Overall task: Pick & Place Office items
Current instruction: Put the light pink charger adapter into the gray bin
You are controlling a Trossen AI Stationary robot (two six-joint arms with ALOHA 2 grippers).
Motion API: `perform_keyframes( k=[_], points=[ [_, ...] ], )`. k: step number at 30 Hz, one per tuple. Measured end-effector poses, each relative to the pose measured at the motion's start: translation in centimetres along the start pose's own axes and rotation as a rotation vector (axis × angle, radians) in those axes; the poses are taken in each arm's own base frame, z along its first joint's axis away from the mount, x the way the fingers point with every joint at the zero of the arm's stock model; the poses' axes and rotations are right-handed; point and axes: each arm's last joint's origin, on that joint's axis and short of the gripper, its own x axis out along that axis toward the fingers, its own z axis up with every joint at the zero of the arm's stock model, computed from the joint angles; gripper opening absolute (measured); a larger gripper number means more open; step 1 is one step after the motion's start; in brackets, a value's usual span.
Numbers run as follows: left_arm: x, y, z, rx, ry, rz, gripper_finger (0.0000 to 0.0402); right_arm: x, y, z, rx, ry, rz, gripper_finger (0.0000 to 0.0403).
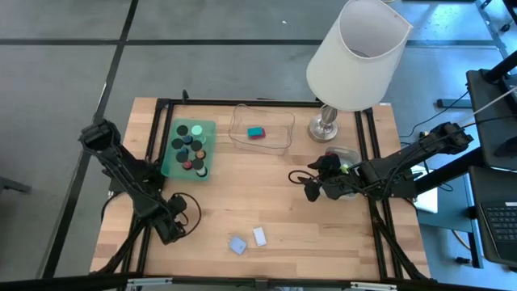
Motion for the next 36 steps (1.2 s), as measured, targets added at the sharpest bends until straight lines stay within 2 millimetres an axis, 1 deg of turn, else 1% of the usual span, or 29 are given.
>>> perform_keyframes(
  k=[3, 9, 14, 19, 24, 28, 32, 36],
  points=[
    [0.0, 0.0, 0.0, 0.000, 0.000, 0.000, 0.0280, 0.0, 0.0, 0.0, 0.000, 0.000, 0.000, 0.0316],
    [0.0, 0.0, 0.0, 0.002, 0.000, -0.003, 0.0228, 0.0, 0.0, 0.0, 0.000, 0.000, 0.000, 0.0316],
    [-0.2, -0.2, 0.0, 0.001, 0.000, -0.009, 0.0225, 0.0, 0.0, 0.0, -0.001, 0.000, 0.000, 0.0316],
    [-1.3, -1.2, 0.9, 0.020, -0.036, -0.059, 0.0230, 0.0, 0.0, 0.0, 0.002, -0.002, 0.003, 0.0316],
    [-3.2, -2.8, 2.7, 0.078, -0.206, -0.134, 0.0230, 0.0, 0.2, 0.2, 0.018, -0.014, 0.019, 0.0316],
    [-4.5, -4.2, 4.6, 0.145, -0.416, -0.205, 0.0226, 0.0, 0.5, 0.3, 0.039, -0.013, 0.054, 0.0316],
    [-5.3, -4.8, 7.2, 0.155, -0.610, -0.225, 0.0227, 0.0, 0.7, 0.2, 0.041, 0.042, 0.104, 0.0316],
    [-5.7, -5.0, 10.6, 0.148, -0.697, -0.233, 0.0227, -0.2, 0.9, 0.0, 0.035, 0.068, 0.129, 0.0316]
  ],
)
